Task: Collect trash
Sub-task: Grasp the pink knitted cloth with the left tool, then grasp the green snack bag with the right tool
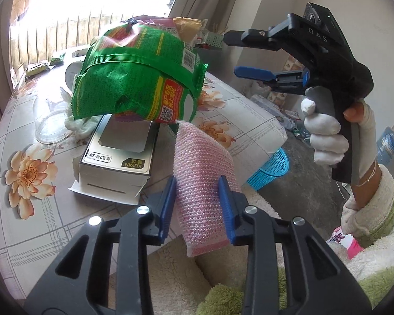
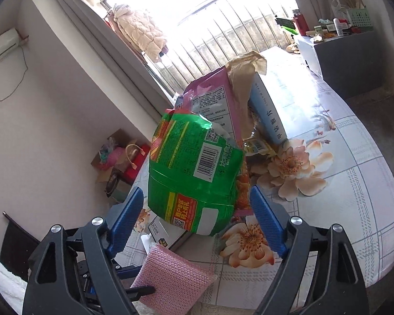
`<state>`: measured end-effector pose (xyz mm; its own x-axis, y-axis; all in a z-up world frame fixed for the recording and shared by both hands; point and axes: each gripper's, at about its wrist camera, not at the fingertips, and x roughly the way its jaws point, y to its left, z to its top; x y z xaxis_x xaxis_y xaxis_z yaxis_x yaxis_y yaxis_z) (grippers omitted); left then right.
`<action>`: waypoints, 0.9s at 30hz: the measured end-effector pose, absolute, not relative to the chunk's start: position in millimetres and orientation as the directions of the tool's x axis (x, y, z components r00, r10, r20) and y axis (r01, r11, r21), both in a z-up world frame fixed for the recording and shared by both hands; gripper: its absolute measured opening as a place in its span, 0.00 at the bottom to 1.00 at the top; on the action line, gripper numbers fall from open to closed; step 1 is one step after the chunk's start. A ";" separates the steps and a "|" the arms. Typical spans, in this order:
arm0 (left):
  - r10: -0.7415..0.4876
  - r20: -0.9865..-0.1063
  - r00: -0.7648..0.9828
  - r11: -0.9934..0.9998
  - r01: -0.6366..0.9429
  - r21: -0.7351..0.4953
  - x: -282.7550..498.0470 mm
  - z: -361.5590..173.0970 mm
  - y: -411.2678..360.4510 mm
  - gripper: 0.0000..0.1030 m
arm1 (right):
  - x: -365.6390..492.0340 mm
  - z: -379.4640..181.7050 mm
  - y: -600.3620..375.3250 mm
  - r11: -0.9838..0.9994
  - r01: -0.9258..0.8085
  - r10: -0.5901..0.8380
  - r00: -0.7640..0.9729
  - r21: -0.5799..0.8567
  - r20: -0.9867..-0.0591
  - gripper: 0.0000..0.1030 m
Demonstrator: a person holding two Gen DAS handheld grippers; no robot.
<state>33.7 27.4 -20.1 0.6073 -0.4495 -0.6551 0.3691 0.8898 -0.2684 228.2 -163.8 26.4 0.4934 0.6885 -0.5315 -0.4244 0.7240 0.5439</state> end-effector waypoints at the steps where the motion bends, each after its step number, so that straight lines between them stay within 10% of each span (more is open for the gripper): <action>1: -0.457 -0.648 0.610 0.886 0.375 -0.272 32.2 -18.3 28.2 0.29 | 236.6 33.7 -157.2 0.731 -0.452 0.683 0.493 0.512 -0.540 0.79; 14: -0.460 -0.520 0.720 0.872 0.257 -0.416 56.8 2.2 81.2 0.29 | 324.4 44.8 -89.2 0.678 -0.618 0.655 0.264 0.398 -0.708 0.71; 27: -0.478 -0.547 0.688 0.867 0.267 -0.421 63.8 -10.9 78.2 0.28 | 307.4 54.7 -89.2 0.573 -0.691 0.687 0.112 0.441 -0.718 0.18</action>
